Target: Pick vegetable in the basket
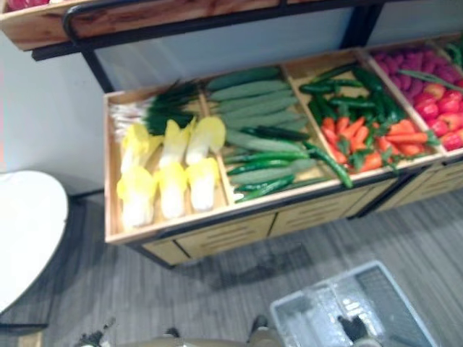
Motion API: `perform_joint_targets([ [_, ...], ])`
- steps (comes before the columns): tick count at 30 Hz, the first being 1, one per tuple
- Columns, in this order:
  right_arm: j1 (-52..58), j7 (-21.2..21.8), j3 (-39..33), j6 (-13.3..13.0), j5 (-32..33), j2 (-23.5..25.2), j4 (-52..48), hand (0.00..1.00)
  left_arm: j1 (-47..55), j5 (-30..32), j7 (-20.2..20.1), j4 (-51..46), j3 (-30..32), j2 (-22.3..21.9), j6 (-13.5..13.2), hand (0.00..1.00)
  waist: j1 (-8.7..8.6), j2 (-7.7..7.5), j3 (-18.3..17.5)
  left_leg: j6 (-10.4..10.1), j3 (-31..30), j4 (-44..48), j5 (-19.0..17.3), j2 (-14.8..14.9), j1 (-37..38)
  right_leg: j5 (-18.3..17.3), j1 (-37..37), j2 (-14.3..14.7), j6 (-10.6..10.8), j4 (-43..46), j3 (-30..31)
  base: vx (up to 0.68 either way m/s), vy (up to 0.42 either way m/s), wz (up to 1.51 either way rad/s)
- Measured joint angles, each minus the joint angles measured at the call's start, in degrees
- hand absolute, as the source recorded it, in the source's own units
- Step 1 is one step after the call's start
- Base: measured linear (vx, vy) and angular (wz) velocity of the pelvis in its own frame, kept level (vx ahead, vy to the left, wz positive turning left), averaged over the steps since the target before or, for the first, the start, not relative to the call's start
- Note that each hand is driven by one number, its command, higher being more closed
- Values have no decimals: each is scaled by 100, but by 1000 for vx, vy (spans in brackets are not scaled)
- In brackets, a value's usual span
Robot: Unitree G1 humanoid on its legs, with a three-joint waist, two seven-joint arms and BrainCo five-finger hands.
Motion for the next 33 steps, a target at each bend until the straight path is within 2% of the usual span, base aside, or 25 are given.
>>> perform_joint_targets([
  [2, 137, -8, -285, 66, 14, 230, -1, 100, 62, -329, 363, -759, 263, -159, -48, 0, -4, -29, 2, -14, 130, -137, -35, 13, 77, 13, -2, 32, 22, -59, 4, -45, 33, -3],
  [4, 270, -38, -549, 73, 132, 376, -6, 100, 264, -387, 706, -1889, 150, -427, -250, 0, 7, -30, -3, 5, 185, -217, -217, 29, 86, 69, -15, 73, 90, -150, 3, -47, 69, -2],
  [6, 410, -67, -818, 72, 166, 523, -28, 100, 489, -214, 945, -3287, -183, -690, -406, 0, 3, 5, -25, 38, 271, -214, -647, 42, 80, 251, 16, 119, 150, -308, 5, -27, 161, -5],
  [8, 468, -110, -914, 76, 166, 615, -33, 100, 560, 99, 1009, -4077, -471, -809, -504, 0, 6, 73, -64, -5, 295, -215, -970, 20, 70, 423, 23, 137, 202, -440, 41, -13, 160, -8],
  [9, 465, -126, -924, 81, 167, 668, -37, 100, 569, 254, 1024, -4278, -547, -816, -518, 0, 7, 21, -62, 26, 335, -203, -988, -37, 70, 483, 33, 87, 233, -500, 82, -33, 151, -23],
  [10, 484, -125, -917, 79, 165, 772, -92, 100, 578, 489, 1043, -4682, -700, -814, -526, 0, 15, -104, -67, 90, 434, -190, -1028, -157, 76, 601, 30, -12, 283, -600, 185, -36, 125, -24],
  [12, 528, -124, -875, 75, 160, 857, -239, 100, 643, 834, 1047, -5062, -864, -807, -519, 0, -4, -196, -116, 163, 575, -187, -1094, -275, 82, 698, 22, -146, 339, -706, 287, -26, 113, -27],
  [14, 596, -128, -832, 67, 155, 855, -396, 100, 618, 988, 1089, -5458, -1010, -805, -514, 0, -16, -206, -139, 218, 715, -109, -1228, -405, 92, 750, 4, -266, 417, -740, 466, -14, 93, -32],
  [16, 625, -136, -720, 67, 123, 847, -501, 100, 522, 1160, 1199, -5608, -1002, -767, -518, 0, -45, -174, -160, 223, 771, -35, -1306, -444, 90, 768, -1, -303, 442, -774, 538, 19, 46, -20],
  [17, 617, -145, -615, 66, 104, 831, -505, 100, 442, 1188, 1288, -5616, -1003, -700, -516, 0, -126, -159, -191, 220, 805, -15, -1339, -444, 90, 775, -6, -302, 453, -787, 565, 45, 18, -16],
  [21, 535, -149, -190, -18, 55, 748, -521, 100, -70, 1188, 1572, -5517, -969, -564, -499, 0, -164, -112, -262, 209, 935, -13, -1352, -431, 121, 813, -112, -224, 439, -784, 718, 70, -15, -21],
  [23, 479, -145, -11, -84, -119, 690, -535, 100, -276, 1188, 1685, -5326, -971, -431, -463, 0, -176, -142, -265, 191, 1022, -13, -1364, -395, 199, 813, -100, -170, 438, -787, 815, 61, -38, -24],
  [25, 448, -141, 183, -166, -127, 587, -605, 100, -430, 1182, 1772, -5082, -966, -349, -449, 0, -293, -142, -263, 190, 1028, -11, -1365, -401, 207, 813, -108, -170, 438, -795, 848, 31, -32, -12],
  [33, 446, -144, 535, -187, -120, 522, -713, 100, -658, 1056, 1788, -4131, -1019, -208, -335, 0, -320, -205, -215, 155, 1224, 41, -1485, -401, 276, 845, -208, -142, 420, -791, 1127, -35, -29, -18],
])
